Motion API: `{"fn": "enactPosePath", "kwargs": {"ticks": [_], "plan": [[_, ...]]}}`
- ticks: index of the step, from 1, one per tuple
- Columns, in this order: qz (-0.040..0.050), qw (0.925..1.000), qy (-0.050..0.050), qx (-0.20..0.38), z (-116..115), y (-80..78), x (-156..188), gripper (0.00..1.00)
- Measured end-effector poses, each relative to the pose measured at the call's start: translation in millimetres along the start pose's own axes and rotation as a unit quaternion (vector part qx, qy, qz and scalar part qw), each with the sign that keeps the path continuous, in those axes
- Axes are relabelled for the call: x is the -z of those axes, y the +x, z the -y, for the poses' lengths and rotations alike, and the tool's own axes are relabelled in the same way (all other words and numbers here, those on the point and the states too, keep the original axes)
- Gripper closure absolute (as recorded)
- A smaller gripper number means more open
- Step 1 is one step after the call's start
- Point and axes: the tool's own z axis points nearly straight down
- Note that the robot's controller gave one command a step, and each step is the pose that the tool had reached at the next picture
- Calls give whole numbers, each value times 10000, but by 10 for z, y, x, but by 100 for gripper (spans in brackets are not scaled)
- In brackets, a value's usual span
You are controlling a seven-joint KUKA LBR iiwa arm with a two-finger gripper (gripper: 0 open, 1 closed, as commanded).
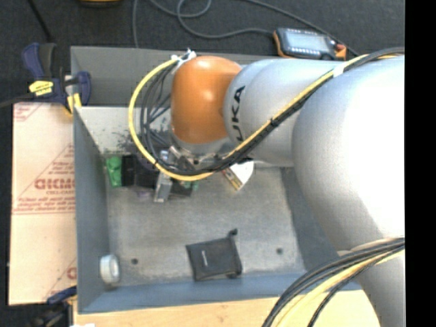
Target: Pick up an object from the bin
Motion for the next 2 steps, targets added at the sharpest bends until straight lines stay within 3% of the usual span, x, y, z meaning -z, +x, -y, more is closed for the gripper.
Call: {"fn": "enactPosePath", "kwargs": {"ticks": [1,2], "plan": [[-170,9998,53,13,186,123,37,100],[-98,9995,45,-310,86,126,707,100]]}}
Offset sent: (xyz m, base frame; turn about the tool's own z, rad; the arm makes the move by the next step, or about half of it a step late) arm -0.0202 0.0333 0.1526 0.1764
